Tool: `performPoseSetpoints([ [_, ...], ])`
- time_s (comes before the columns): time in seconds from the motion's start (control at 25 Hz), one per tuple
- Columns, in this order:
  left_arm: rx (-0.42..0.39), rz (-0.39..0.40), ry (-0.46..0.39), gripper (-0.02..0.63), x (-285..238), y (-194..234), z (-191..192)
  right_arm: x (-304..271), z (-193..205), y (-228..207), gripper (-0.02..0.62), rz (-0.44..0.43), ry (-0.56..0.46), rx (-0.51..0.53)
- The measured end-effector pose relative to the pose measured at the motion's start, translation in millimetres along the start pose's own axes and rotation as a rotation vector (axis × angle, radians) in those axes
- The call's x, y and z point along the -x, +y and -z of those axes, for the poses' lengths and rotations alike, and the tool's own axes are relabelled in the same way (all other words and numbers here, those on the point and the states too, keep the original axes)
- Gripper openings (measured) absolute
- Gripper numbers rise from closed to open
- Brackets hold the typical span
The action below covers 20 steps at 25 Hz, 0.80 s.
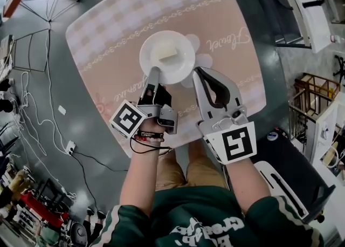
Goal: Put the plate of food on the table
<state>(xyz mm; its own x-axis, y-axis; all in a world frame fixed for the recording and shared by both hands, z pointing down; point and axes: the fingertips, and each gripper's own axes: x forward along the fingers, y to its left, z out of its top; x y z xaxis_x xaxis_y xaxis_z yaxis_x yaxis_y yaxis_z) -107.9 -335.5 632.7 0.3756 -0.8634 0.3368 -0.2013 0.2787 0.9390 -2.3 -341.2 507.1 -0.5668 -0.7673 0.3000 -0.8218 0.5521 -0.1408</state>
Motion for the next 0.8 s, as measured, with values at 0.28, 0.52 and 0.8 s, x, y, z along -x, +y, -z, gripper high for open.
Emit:
performPoseSetpoints([
  [0.28,-0.033,-0.029,0.016,0.031,-8.4,15.4,-2.4,-7.4,10.6,-2.7,0.015,-0.013,0.013,0.011],
  [0.52,-0.038,-0.124,0.014,0.037,-11.1,36.7,-3.5,-11.4,20.5,0.6,0.015,-0.019,0.031,-0.009],
  [0.8,-0.082,-0.184,0.018,0.031,-11.6,45.9,-4.7,-15.0,27.2,16.3,0.015,-0.055,0.035,-0.044],
])
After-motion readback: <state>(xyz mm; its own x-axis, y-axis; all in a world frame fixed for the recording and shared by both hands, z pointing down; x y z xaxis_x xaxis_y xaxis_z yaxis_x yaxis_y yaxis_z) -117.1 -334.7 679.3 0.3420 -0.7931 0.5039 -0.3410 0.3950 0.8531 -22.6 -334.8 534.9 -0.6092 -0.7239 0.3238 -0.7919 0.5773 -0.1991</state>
